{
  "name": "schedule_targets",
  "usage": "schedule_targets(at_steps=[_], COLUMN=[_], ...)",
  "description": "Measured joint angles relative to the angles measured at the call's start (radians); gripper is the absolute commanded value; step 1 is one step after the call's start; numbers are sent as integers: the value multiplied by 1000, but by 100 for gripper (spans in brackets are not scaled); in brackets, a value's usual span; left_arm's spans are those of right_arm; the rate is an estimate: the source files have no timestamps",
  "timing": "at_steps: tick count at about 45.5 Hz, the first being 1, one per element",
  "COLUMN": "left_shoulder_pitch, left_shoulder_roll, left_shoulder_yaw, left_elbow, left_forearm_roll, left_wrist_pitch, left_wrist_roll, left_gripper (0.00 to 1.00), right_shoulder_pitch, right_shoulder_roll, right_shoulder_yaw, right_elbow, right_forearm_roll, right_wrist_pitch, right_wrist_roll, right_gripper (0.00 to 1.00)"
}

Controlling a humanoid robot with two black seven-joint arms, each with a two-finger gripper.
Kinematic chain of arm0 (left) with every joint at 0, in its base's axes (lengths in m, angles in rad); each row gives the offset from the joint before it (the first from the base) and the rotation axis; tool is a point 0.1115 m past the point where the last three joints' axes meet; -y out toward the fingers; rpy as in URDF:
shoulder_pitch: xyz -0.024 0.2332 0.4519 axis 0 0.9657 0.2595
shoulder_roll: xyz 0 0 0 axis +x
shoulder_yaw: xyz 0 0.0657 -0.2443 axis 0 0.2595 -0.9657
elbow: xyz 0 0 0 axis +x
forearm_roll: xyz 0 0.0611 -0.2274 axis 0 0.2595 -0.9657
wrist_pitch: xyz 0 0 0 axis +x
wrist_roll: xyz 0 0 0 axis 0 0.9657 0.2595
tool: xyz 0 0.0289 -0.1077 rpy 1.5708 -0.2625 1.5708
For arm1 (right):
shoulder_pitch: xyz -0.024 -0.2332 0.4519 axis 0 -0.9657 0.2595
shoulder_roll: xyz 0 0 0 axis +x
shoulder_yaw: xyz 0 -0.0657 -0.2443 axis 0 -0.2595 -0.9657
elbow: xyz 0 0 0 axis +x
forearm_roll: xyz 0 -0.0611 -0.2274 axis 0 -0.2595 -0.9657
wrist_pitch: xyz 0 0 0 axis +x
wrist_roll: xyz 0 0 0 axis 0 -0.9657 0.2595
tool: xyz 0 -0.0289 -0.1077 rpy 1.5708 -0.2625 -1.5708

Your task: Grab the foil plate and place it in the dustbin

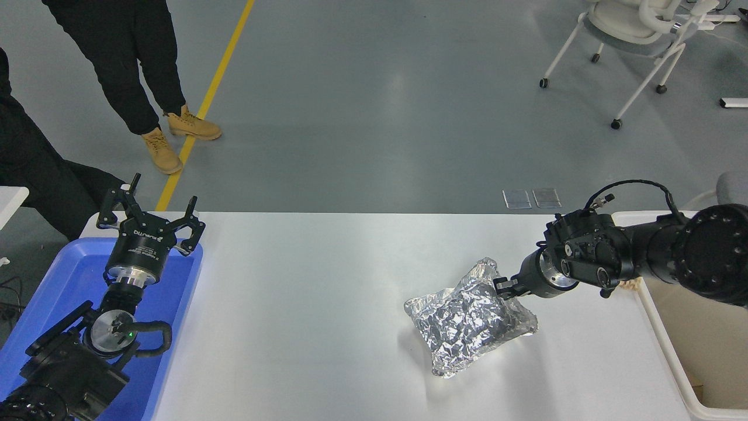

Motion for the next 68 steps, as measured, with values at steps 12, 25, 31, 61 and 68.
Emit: schedule_targets(at_steps=[12, 25, 31, 61, 68], left_shoulder_pitch=[0, 2, 3, 3, 3], left_shoulder_roll=[0, 1, 1, 1, 2], left_shoulder_yaw=[0, -1, -1, -2, -2], left_elbow=[1, 0, 1, 1, 1], left_forearm_roll=[0, 0, 0, 0, 0], left_wrist_pitch=[0, 0, 0, 0, 0], left_wrist_roll=[0, 1, 2, 0, 0], left_gripper=[100, 100, 100, 100, 100], right_shoulder_pitch=[168, 410, 535, 875, 885], right_shoulder_roll=[-43, -96, -104, -171, -270], right_shoulder_yaw=[-36, -82, -103, -244, -303], right_elbow=[130, 309, 388, 549, 517], right_forearm_roll=[12, 33, 57, 90, 10], right_wrist_pitch=[28, 76, 112, 235, 237], right_wrist_roll=[5, 13, 19, 32, 33], right_gripper=[0, 0, 0, 0, 0])
